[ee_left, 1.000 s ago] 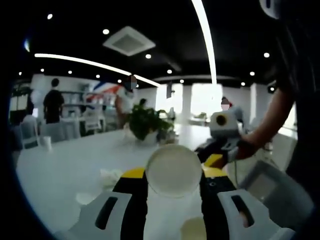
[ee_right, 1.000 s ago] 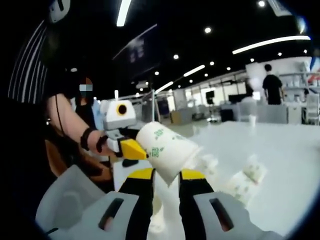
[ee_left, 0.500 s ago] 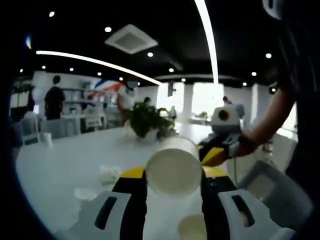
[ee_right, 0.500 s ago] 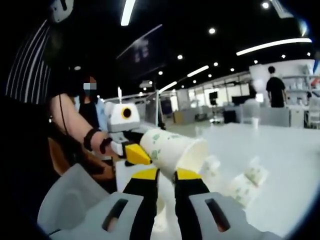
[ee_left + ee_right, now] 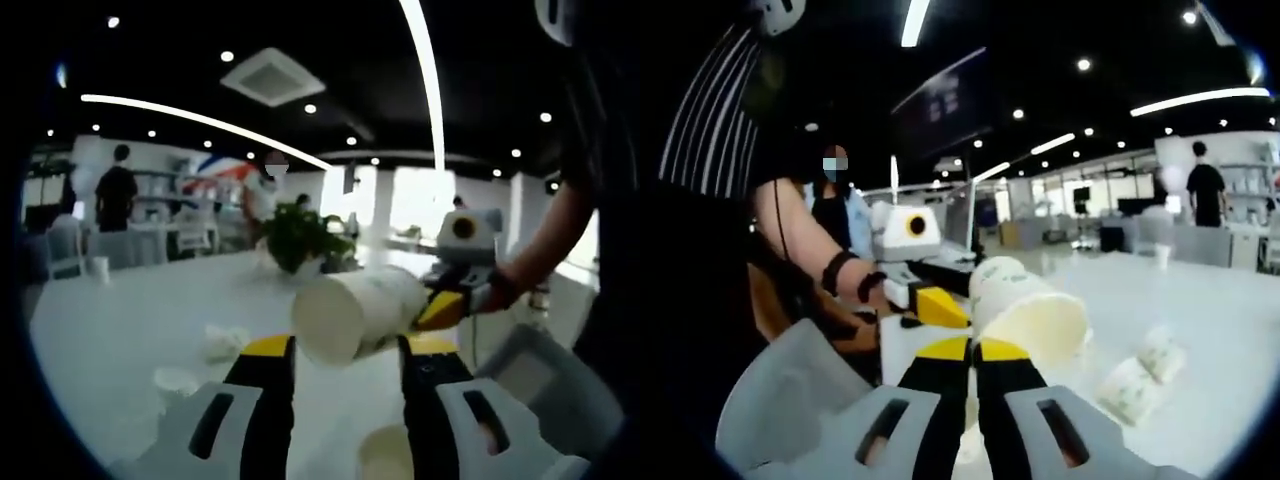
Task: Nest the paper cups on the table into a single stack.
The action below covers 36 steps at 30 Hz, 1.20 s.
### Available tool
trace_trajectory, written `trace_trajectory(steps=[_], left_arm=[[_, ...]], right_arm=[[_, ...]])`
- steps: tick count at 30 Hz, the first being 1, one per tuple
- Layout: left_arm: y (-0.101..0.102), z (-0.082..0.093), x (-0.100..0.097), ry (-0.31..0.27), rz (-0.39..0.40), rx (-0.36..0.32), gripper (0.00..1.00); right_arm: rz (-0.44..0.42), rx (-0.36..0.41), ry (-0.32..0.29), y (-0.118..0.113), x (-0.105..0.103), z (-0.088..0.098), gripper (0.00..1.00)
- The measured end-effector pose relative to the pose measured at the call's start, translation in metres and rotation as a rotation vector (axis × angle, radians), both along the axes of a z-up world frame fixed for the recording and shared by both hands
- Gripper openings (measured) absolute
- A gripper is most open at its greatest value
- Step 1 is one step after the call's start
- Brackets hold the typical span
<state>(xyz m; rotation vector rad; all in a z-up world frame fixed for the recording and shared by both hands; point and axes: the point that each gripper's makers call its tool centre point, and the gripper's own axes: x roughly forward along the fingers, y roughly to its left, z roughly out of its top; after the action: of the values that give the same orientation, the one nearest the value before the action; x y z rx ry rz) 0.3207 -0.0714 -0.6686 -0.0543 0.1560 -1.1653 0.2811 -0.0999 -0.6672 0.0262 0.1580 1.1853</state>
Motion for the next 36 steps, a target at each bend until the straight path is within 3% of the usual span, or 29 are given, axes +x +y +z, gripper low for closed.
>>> trace_trajectory(steps=[12, 26, 35, 36], left_arm=[[0.006, 0.002, -0.003, -0.017, 0.005, -0.004, 0.37], [0.013, 0.008, -0.012, -0.061, 0.000, 0.000, 0.49], [0.015, 0.006, -0.021, -0.085, -0.010, 0.031, 0.71], [0.015, 0.006, -0.022, -0.083, -0.011, 0.033, 0.74]], right_arm=[[0.015, -0.014, -0.010, 0.003, -0.002, 0.004, 0.00], [0.064, -0.071, -0.025, 0.007, -0.008, 0.011, 0.00], [0.149, -0.180, -0.065, 0.013, -0.020, 0.009, 0.00], [0.168, -0.222, -0.083, 0.013, -0.022, 0.007, 0.00]])
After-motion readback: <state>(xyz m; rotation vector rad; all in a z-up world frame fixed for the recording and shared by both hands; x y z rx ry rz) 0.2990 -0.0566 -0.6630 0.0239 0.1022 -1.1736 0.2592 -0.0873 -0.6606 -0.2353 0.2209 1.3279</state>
